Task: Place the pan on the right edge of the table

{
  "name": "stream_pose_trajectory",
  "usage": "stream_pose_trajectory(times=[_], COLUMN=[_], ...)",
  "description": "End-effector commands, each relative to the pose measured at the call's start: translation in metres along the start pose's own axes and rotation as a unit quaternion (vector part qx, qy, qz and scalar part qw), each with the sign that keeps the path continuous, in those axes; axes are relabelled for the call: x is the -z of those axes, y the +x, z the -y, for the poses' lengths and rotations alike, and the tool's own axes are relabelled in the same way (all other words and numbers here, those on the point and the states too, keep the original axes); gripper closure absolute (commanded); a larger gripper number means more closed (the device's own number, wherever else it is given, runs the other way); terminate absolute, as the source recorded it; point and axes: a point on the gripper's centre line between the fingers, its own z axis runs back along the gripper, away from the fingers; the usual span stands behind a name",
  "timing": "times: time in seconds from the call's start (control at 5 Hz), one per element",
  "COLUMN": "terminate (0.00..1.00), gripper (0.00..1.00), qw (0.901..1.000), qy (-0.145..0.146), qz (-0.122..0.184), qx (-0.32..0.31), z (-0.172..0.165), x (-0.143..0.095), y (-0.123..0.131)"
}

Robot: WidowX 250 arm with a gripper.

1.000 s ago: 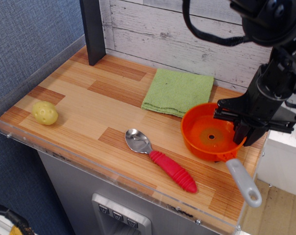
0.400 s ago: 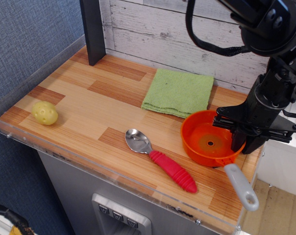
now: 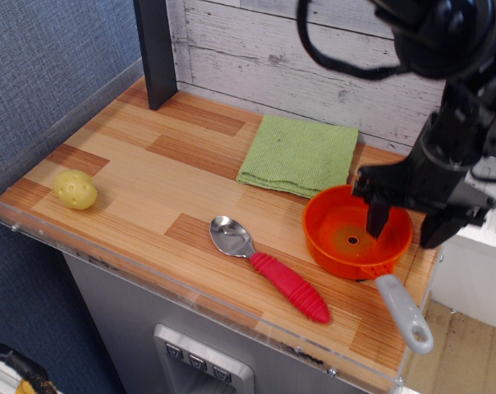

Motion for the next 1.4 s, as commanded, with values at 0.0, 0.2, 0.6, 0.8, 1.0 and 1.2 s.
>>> stream_pose_trajectory(times=[0.0, 0.2, 0.6, 0.8, 1.0, 1.2], terminate=[0.0, 0.0, 0.0, 0.0, 0.0, 0.0], gripper=[0.0, 0.0, 0.0, 0.0, 0.0, 0.0], qw=[0.9929, 0.9973, 0.9981, 0.9992, 0.9985, 0.9981], qy=[-0.104, -0.067, 0.015, 0.031, 0.053, 0.056], qz=[0.051, 0.029, -0.004, -0.011, -0.012, -0.019], qx=[-0.028, -0.004, 0.059, 0.022, 0.001, -0.017], z=[-0.024, -0.05, -0.129, -0.178, -0.214, -0.248], x=[-0.057, -0.064, -0.078, -0.072, -0.06, -0.046], y=[0.03, 0.037, 0.045, 0.05, 0.06, 0.069])
